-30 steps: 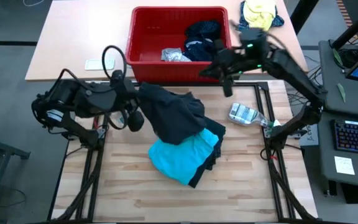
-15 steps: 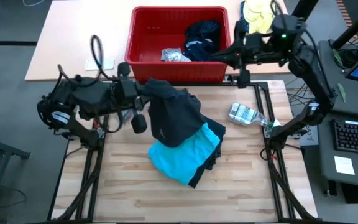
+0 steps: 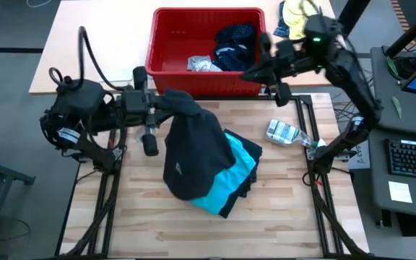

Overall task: Fold Laundry from Bin
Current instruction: Fold the black shorts

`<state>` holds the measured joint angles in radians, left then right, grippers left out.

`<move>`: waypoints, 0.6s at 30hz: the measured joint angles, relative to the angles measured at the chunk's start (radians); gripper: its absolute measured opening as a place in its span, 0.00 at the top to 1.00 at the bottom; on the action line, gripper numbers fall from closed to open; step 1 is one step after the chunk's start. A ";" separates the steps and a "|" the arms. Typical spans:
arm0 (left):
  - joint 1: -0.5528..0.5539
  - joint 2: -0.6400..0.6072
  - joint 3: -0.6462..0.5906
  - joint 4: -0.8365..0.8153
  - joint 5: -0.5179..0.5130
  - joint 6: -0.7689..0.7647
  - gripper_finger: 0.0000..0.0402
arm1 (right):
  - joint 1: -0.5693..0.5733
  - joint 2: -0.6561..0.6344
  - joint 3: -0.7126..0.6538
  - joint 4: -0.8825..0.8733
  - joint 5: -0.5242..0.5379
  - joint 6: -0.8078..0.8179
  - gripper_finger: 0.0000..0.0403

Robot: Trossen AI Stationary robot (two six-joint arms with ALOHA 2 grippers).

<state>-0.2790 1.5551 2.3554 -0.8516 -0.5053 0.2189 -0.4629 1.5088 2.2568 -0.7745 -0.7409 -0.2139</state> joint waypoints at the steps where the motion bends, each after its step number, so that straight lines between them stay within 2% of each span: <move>1: 0.000 0.000 0.000 -0.023 0.000 -0.026 1.00 | 0.000 0.018 -0.001 -0.004 -0.045 0.024 0.98; 4: 0.000 0.000 -0.001 -0.127 -0.005 -0.157 1.00 | 0.000 0.079 -0.001 -0.007 -0.189 0.091 0.95; 6: -0.001 0.000 -0.001 -0.223 -0.034 -0.290 1.00 | 0.001 0.122 -0.001 -0.023 -0.239 0.122 0.90; 12: 0.000 0.018 -0.001 -0.520 -0.073 -0.735 1.00 | -0.001 0.242 -0.002 -0.147 -0.253 0.125 0.73; 15: -0.015 0.052 -0.002 -0.580 -0.071 -0.831 1.00 | 0.000 0.285 -0.002 -0.202 -0.254 0.116 0.64; 18: -0.031 0.091 -0.002 -0.611 -0.055 -0.848 1.00 | 0.000 0.318 -0.002 -0.251 -0.255 0.104 0.57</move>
<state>-0.3104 1.6464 2.3539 -1.4627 -0.5600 -0.6286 -0.4629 1.8269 2.2543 -1.0255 -0.9955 -0.1100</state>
